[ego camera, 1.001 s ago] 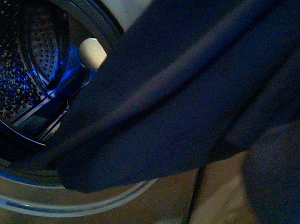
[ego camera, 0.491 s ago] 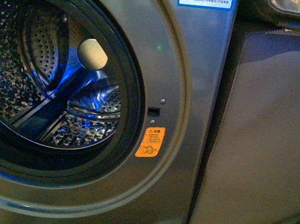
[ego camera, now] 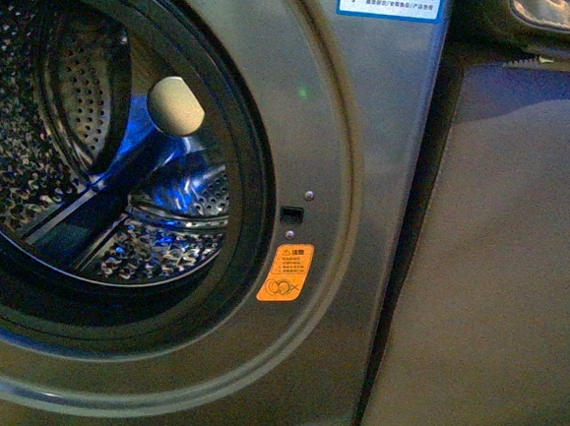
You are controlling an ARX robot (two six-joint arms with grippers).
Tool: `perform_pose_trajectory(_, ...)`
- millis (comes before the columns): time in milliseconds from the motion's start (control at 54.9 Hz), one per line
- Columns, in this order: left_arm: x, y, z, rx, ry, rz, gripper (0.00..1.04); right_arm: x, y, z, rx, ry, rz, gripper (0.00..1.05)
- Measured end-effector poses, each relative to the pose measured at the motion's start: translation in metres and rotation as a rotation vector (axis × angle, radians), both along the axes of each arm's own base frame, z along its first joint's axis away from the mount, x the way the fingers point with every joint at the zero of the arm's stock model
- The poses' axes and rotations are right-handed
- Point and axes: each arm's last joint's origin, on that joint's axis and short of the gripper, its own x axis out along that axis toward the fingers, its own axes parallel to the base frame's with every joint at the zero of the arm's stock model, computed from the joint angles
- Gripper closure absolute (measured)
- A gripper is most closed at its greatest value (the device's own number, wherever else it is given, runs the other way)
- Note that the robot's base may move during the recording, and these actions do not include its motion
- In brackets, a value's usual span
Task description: Collect clothes from washing machine
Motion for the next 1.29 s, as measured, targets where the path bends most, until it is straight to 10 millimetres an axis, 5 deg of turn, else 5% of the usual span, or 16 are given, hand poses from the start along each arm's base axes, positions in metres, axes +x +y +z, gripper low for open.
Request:
perform_pose_trajectory(182, 0.000, 0.000, 0.000, 0.000, 0.000, 0.000, 0.07, 0.019, -0.025, -0.034, 0.157, 0.184, 0.059, 1.01)
perform_pose_trajectory(400, 0.000, 0.000, 0.000, 0.000, 0.000, 0.000, 0.07, 0.073, -0.012, -0.126, 0.297, 0.495, 0.178, 1.01)
perform_pose_trajectory(473, 0.000, 0.000, 0.000, 0.000, 0.000, 0.000, 0.07, 0.093, 0.001, -0.175, 0.345, 0.622, 0.238, 1.01)
perform_pose_trajectory(673, 0.000, 0.000, 0.000, 0.000, 0.000, 0.000, 0.07, 0.110, 0.027, -0.239, 0.475, 0.801, 0.334, 0.71)
perform_pose_trajectory(892, 0.000, 0.000, 0.000, 0.000, 0.000, 0.000, 0.07, 0.113, 0.049, -0.276, 0.639, 0.911, 0.462, 0.32)
perform_pose_trajectory(1037, 0.000, 0.000, 0.000, 0.000, 0.000, 0.000, 0.07, 0.108, 0.067, -0.283, 0.714, 0.938, 0.534, 0.06)
perform_pose_trajectory(1292, 0.000, 0.000, 0.000, 0.000, 0.000, 0.000, 0.07, 0.103, 0.095, -0.286, 0.788, 1.027, 0.434, 0.07)
